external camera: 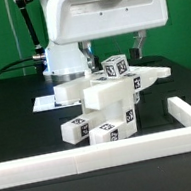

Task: Assemble chair

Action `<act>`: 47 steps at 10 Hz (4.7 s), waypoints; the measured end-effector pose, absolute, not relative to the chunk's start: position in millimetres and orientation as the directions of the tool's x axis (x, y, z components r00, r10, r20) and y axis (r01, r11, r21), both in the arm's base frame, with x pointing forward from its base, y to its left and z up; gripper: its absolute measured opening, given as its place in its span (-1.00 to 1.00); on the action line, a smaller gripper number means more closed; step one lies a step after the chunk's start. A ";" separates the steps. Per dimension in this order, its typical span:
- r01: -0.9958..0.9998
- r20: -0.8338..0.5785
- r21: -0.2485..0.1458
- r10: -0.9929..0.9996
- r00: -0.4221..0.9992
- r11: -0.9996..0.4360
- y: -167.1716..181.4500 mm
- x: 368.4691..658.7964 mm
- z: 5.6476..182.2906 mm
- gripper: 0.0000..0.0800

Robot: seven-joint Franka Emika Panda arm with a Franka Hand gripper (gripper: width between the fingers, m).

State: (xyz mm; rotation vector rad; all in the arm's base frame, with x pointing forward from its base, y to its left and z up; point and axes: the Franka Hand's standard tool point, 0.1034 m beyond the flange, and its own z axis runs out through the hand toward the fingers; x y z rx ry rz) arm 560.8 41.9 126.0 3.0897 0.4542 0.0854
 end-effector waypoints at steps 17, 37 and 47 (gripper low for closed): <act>-0.541 0.050 -0.028 -0.541 0.839 -0.841 43.1 560.9 125.1 -0.29; -0.204 0.084 -0.045 -0.207 0.975 -0.978 55.2 563.6 124.9 0.62; 0.166 0.091 0.002 0.165 0.982 -0.986 46.6 564.2 124.7 -0.29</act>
Offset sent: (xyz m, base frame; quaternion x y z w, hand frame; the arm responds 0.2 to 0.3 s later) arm 0.0000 0.0000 0.0000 0.0000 0.0000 0.0000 1.0000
